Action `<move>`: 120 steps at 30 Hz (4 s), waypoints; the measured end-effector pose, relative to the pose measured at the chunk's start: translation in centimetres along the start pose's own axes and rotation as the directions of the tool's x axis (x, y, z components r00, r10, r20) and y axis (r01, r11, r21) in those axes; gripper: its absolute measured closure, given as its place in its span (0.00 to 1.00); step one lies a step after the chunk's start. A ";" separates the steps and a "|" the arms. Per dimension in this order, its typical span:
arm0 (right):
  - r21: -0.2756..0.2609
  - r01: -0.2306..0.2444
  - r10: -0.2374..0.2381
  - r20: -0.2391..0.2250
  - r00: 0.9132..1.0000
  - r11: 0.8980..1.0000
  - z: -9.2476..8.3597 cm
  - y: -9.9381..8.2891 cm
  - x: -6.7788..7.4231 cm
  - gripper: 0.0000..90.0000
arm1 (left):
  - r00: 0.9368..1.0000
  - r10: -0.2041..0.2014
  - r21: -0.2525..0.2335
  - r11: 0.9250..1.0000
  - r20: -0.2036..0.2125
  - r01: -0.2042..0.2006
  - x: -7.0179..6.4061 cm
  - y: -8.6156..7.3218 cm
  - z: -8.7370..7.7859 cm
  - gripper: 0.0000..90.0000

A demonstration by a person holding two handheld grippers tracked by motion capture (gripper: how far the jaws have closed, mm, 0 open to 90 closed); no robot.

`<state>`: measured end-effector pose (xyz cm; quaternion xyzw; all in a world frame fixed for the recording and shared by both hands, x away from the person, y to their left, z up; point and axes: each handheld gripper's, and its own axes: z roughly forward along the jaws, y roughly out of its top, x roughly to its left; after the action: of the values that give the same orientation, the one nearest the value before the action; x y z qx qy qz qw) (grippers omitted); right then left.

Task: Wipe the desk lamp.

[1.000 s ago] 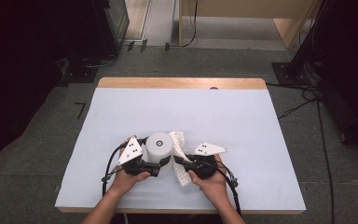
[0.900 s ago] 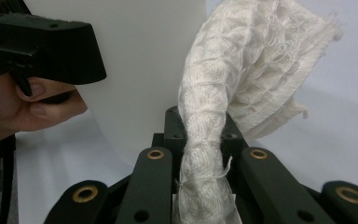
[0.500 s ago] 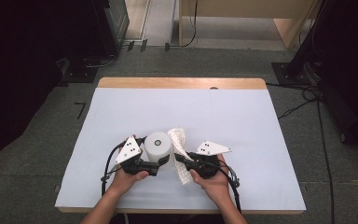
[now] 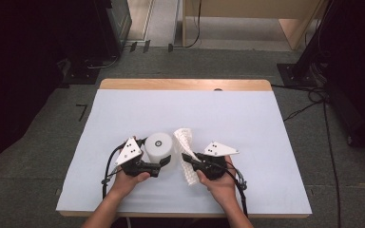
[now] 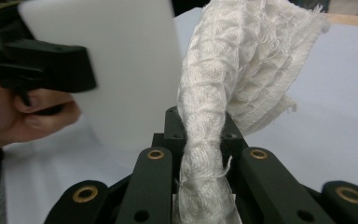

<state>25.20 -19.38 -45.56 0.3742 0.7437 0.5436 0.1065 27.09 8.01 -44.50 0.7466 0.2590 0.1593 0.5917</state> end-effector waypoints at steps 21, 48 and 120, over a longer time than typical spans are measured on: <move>-0.018 0.013 -0.014 -0.084 0.996 1.000 0.6 0.0 1.2 0.89 | 1.000 -0.004 0.018 1.000 0.028 0.004 -0.3 -0.3 0.5 0.10; -0.027 -0.054 0.053 -0.041 0.998 0.998 -0.4 -0.3 -0.8 0.88 | 0.982 0.084 0.087 0.994 -0.167 -0.070 0.0 -2.0 2.1 0.10; -0.083 0.006 -0.013 -0.080 0.997 0.997 -0.8 0.8 0.8 0.88 | 1.000 -0.008 0.023 1.000 0.001 0.008 -0.8 -0.3 0.6 0.10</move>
<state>24.61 -19.33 -44.33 0.3438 0.7262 0.5879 0.0942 26.73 7.07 -44.84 0.7524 0.2632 0.1537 0.5839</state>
